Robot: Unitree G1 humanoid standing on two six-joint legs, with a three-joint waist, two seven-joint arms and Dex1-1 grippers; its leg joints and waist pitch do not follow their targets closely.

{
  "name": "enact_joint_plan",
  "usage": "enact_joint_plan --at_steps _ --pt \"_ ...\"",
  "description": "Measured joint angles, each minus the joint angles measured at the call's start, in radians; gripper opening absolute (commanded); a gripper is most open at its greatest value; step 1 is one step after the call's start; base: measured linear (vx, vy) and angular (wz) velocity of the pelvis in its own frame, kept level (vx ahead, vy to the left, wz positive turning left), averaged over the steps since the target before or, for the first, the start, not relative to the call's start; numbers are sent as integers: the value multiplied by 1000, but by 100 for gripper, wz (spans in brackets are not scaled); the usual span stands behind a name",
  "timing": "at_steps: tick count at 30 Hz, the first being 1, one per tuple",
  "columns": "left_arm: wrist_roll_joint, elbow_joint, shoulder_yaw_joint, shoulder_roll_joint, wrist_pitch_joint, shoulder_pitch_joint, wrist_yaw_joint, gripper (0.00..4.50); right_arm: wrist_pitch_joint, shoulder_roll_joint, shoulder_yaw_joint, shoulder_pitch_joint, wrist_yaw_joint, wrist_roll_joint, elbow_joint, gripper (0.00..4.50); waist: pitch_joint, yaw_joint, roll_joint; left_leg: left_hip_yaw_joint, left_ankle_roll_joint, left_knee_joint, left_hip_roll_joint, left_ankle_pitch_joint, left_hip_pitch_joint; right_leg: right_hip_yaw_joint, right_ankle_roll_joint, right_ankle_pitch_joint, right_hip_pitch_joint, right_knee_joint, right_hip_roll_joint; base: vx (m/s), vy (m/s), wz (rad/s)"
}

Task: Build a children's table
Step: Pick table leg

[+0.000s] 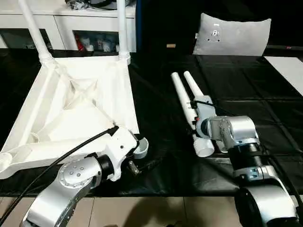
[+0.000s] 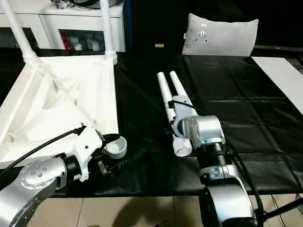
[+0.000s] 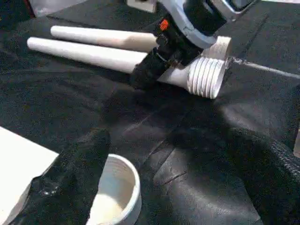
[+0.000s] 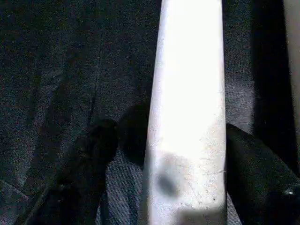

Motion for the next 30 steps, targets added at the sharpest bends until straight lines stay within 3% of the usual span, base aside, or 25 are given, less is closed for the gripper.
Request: enact_joint_plan --at_steps 15,24,30 --pt "3 -1 -3 -21 23 -9 23 450 54 -15 9 2 55 22 -11 199 3 -1 -7 2 0 0 2 0 0 0 0 0 0 0 0 0 0 0" --pt "5 24 14 -45 36 -23 63 450 61 -10 -6 42 55 36 -75 186 3 0 -6 3 -1 -1 2 1 0 0 0 0 0 0 0 0 0 0" --pt "21 64 34 -68 38 -46 105 450 41 12 -50 89 40 50 -145 185 3 0 -6 3 -2 -1 4 1 0 -1 -1 1 0 -1 2 0 0 0"
